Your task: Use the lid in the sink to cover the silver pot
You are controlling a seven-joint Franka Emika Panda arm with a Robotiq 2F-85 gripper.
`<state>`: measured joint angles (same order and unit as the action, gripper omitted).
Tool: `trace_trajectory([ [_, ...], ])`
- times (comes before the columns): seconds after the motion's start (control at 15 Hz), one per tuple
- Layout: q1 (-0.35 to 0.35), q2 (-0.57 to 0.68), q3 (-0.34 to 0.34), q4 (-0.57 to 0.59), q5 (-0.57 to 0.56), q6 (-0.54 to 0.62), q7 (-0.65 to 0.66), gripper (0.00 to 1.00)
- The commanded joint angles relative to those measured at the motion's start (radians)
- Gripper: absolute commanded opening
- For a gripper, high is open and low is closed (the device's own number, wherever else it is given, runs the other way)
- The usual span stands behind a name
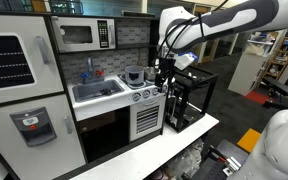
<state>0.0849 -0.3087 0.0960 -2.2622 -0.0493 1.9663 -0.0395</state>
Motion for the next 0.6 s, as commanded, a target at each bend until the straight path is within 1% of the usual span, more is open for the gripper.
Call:
trace_trajectory([
  [0.0,0.003,0.009,-0.005,0.008,-0.009,0.026,-0.018,1.0],
  [0.13,0.003,0.035,-0.005,0.035,-0.03,0.065,-0.047,1.0],
  [0.27,0.003,0.069,-0.004,0.063,-0.063,0.13,-0.078,1.0],
  [0.53,0.015,0.174,0.018,0.156,-0.109,0.216,-0.072,1.0],
])
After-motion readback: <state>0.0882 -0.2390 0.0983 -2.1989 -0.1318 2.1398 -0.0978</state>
